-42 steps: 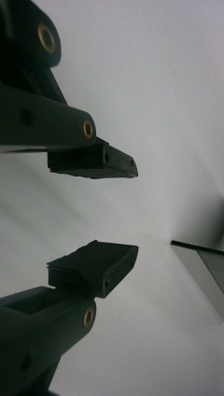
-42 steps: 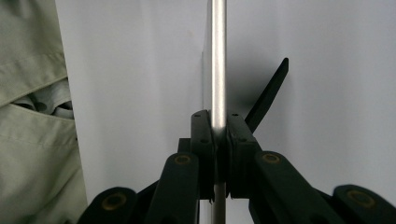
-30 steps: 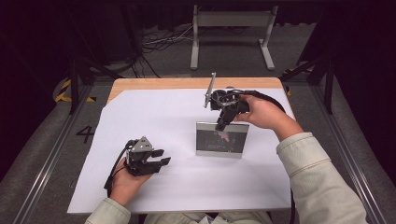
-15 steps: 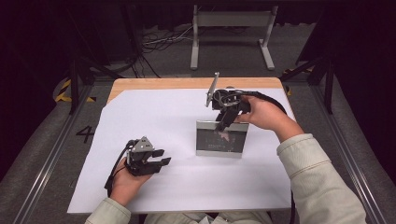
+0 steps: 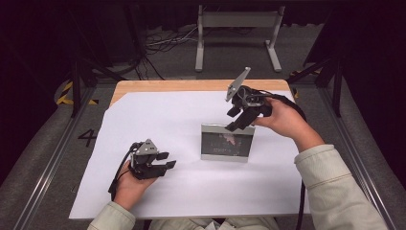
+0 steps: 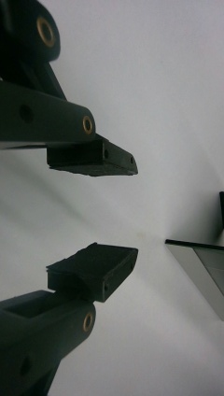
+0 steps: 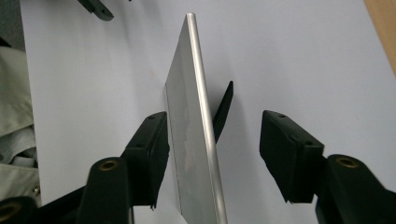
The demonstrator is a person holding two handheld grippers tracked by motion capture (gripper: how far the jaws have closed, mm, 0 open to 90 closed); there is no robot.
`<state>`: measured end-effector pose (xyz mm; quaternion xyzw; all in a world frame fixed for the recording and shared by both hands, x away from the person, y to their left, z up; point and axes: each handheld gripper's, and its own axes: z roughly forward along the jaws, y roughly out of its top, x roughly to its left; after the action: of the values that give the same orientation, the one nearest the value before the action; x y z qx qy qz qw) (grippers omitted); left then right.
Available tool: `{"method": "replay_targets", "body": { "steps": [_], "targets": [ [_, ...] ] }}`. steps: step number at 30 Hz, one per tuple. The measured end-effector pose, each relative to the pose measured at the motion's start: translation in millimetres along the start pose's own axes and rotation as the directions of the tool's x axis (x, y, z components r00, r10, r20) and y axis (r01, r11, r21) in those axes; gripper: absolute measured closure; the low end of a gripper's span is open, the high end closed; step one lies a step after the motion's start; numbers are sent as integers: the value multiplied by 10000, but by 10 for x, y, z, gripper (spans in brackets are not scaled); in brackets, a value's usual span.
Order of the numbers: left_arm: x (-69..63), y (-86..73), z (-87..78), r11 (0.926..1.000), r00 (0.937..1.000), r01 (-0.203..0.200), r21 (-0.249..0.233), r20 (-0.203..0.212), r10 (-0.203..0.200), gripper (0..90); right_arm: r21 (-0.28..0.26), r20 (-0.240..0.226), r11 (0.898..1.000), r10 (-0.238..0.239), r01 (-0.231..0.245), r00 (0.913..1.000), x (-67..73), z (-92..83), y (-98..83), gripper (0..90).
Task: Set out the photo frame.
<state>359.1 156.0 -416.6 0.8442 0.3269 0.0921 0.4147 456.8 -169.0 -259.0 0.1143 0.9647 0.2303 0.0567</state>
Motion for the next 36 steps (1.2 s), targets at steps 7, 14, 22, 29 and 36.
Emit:
{"method": "replay_targets", "body": {
  "steps": [7,14,22,29,36],
  "targets": [
    [27,3,-18,9998,9998,153,-116,-127,-155,482,-1103,629,9917,735,-663,9953,71,-186,-215,315],
    [45,-5,-59,9993,9995,288,-226,-156,-292,469,-2331,1460,9676,1336,-971,9802,142,-436,-472,286],
    [89,-80,-181,9993,9988,225,-283,-424,-237,458,-3105,1908,9380,2203,-1541,9566,206,-622,-848,257],
    [180,-188,-306,9983,9966,426,-401,-687,-453,454,-3591,2327,9102,3015,-2064,9246,305,-675,-1155,162],
    [218,-217,-335,9977,9962,425,-519,-733,-463,452,-4063,3118,8839,3722,-2314,8742,425,-610,-1387,59]
  ]
}}
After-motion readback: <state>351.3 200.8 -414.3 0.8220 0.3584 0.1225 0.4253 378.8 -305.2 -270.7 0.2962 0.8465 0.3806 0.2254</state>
